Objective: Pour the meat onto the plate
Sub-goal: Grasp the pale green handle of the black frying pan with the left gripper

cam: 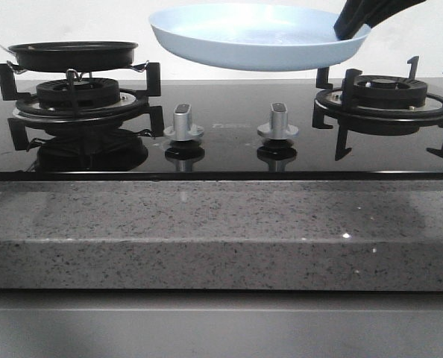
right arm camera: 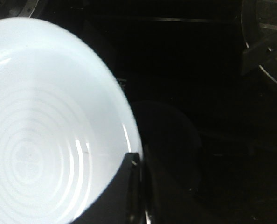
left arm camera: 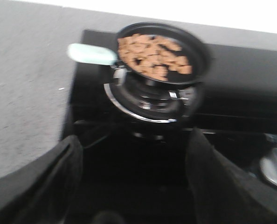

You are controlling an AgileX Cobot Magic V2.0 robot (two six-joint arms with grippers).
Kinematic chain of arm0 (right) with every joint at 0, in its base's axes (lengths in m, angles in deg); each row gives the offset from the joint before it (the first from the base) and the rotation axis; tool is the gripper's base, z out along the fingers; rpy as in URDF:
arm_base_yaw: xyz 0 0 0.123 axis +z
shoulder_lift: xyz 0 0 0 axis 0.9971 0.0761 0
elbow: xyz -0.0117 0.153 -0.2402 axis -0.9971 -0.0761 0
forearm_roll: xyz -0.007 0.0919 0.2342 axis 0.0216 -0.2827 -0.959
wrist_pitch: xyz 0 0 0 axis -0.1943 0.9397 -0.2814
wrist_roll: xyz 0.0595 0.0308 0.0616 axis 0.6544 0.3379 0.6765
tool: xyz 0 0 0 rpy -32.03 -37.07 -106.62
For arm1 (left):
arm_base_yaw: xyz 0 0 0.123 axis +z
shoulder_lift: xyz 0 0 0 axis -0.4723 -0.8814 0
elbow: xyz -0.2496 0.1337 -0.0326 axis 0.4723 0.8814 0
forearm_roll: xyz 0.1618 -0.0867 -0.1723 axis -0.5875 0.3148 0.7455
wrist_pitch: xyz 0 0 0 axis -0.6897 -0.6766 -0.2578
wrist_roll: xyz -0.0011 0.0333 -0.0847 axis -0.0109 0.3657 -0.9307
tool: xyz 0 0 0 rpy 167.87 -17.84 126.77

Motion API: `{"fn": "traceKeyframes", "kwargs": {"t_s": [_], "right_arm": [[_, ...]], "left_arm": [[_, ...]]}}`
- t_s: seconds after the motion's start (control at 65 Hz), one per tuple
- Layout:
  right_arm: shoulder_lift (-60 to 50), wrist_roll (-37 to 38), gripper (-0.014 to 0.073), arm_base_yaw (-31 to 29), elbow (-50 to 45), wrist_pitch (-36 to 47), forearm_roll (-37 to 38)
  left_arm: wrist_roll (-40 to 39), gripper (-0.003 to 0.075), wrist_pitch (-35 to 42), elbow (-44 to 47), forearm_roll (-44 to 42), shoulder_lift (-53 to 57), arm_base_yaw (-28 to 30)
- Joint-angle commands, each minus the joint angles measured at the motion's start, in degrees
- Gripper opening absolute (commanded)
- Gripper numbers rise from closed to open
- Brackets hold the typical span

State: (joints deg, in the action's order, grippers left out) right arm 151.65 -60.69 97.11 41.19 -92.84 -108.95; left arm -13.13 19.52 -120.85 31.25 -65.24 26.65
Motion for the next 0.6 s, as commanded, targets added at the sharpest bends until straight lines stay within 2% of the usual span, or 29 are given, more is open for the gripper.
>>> {"fn": "traceKeyframes", "kwargs": {"t_s": [0.0,0.077,0.231,0.385,0.477,0.585], "right_arm": [[-2.54,-0.43,-0.0071,-0.06,1.74,2.07,-1.93],[-2.54,-0.43,-0.0071,-0.06,1.74,2.07,-1.93],[-2.54,-0.43,-0.0071,-0.06,1.74,2.07,-1.93],[-2.54,-0.43,-0.0071,-0.06,1.74,2.07,-1.93],[-2.54,-0.43,-0.0071,-0.06,1.74,2.07,-1.93],[-2.54,-0.43,-0.0071,-0.06,1.74,2.07,-1.93]], "left_arm": [[1.48,0.0471,3.25,-4.06,3.37,-3.79,3.92],[9.02,0.0472,2.8,-5.85,11.95,-7.6,8.65],[26.63,0.0472,-1.39,-8.7,37.07,-16.07,17.41],[38.18,0.0498,-7.5,-11.1,55.86,-24.15,22.76],[39.94,0.0534,-8.33,-12.71,59.74,-28.2,23.23],[40.43,0.0536,-8.21,-14.65,62.9,-32.21,23.23]]}}
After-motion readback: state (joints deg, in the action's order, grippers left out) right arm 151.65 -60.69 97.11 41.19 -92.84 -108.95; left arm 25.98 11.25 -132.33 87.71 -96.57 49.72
